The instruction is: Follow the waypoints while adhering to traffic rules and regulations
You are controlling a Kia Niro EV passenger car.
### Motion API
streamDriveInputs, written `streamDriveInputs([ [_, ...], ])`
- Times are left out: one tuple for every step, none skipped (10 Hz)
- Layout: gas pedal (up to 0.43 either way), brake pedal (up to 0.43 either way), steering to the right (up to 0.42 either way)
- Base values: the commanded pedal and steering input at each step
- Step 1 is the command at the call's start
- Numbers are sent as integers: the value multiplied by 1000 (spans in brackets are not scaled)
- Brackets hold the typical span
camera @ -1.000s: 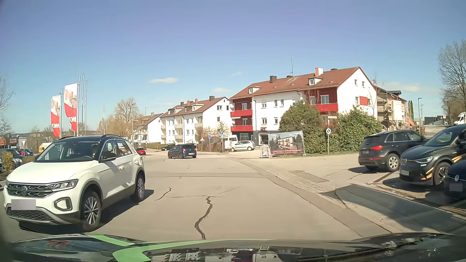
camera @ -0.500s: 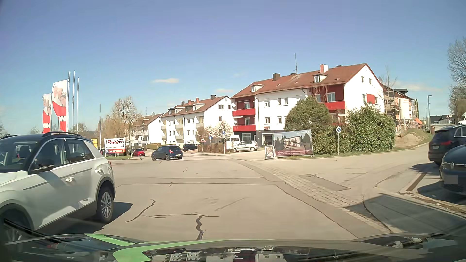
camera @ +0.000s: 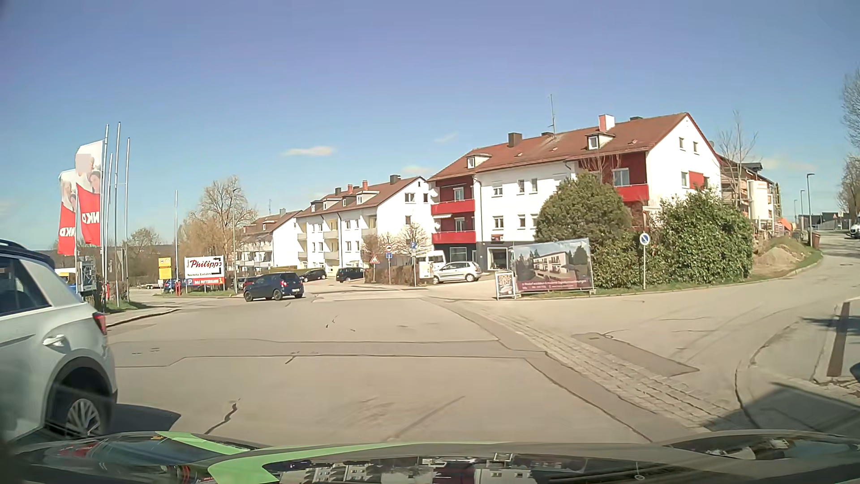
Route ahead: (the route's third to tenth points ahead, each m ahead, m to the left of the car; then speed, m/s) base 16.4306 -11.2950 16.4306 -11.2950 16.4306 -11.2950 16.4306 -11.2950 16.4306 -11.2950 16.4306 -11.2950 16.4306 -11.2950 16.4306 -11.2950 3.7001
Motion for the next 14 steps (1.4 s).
streamDriveInputs([
  [0,195,2],
  [0,201,18],
  [0,226,38],
  [0,232,55],
  [0,232,81],
  [0,238,109],
  [0,238,147],
  [0,244,193],
  [0,238,229],
  [0,244,269],
  [0,244,308],
  [0,250,339],
  [0,250,387],
  [0,250,427],
])
